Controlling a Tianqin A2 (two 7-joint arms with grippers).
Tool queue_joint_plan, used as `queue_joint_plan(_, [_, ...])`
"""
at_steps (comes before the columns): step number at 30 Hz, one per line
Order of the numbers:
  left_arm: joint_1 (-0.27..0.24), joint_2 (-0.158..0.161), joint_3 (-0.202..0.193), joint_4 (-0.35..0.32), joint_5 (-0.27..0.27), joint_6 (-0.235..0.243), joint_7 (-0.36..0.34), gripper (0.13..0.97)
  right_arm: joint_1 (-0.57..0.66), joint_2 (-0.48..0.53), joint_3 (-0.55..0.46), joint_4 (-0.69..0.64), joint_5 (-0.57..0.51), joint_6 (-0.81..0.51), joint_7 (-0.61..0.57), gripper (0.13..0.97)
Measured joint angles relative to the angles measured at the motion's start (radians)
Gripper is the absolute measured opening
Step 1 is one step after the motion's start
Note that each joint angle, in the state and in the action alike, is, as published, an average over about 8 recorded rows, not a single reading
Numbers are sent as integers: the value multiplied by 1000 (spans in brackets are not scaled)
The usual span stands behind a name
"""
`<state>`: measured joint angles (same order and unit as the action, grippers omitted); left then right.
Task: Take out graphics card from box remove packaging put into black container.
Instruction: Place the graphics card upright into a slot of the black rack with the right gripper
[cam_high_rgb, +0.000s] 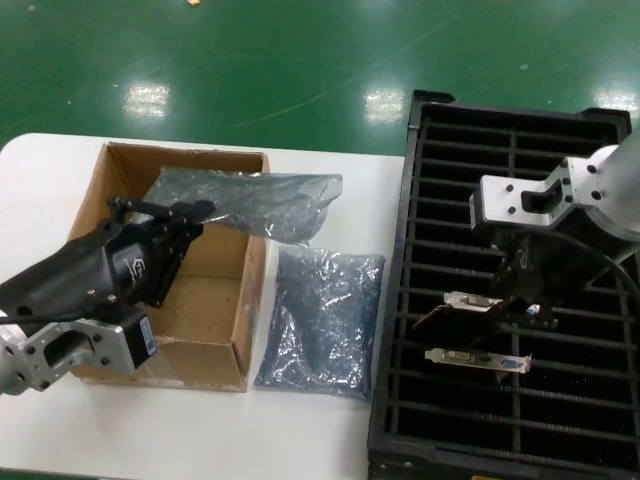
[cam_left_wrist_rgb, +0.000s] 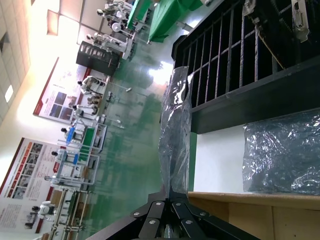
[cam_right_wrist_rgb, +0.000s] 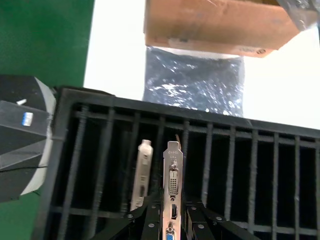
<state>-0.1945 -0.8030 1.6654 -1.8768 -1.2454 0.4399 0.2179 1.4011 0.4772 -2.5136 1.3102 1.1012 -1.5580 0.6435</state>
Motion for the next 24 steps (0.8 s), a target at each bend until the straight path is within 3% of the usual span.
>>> queue_joint_plan(24, [0,0,0,0,0,0,0,140,-39,-77,45,-73,-109,22,-43,226])
